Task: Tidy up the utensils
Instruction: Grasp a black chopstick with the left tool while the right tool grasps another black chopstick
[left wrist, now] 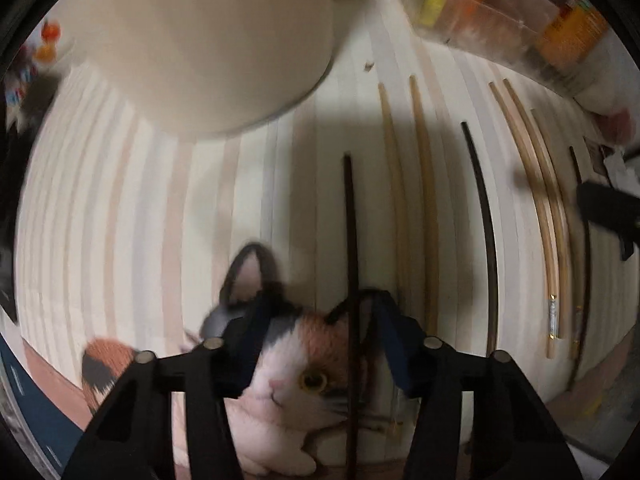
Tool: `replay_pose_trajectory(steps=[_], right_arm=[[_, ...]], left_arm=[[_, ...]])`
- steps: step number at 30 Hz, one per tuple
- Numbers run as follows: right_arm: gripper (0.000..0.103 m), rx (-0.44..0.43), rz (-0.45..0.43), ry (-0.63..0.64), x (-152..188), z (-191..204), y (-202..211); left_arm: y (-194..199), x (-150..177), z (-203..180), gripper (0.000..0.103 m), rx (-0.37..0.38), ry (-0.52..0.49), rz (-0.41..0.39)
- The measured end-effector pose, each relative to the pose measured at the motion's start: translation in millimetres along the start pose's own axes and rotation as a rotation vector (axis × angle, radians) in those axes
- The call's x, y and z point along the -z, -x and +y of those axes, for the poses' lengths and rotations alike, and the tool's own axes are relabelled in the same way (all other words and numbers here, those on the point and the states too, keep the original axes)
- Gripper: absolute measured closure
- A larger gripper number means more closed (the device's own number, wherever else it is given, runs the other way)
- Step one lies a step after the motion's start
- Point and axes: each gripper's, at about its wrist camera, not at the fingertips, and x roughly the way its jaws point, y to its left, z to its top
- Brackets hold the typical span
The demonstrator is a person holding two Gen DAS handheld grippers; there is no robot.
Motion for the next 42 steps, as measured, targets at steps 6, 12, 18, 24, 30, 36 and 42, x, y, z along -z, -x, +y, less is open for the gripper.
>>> replay_pose_trajectory(steps=[6, 12, 18, 24, 30, 36, 42], right_arm=[[0.067, 0.009, 0.104, 0.024, -4, 22, -45], [0.092, 0.162, 0.156, 0.112, -7, 52, -77], [0.098, 0.163, 0.223, 0.131, 8, 54, -79], [0.097, 0.140, 0.295, 0.152, 18, 51, -80], [0.087, 0.168, 0.356, 0.148, 20, 40, -82], [0.097, 0.237, 0.300, 0.161, 25, 52, -81], [0.097, 0.216, 0.307, 0.138, 14, 52, -80]], left_arm=[[4, -8, 16, 0.100, 0.005, 0.079, -0.011], [8, -6, 66, 0.100, -0.023, 0.222, -0.008], [12, 3, 83, 0.099, 0.014, 0.242, 0.003], [13, -2, 96, 0.096, 0.026, 0.155, 0.020], [10, -10, 83, 0.096, 0.015, 0.100, 0.044], [6, -11, 77, 0.099, 0.006, 0.136, 0.045], [1, -10, 79, 0.098, 0.025, 0.129, 0.049]])
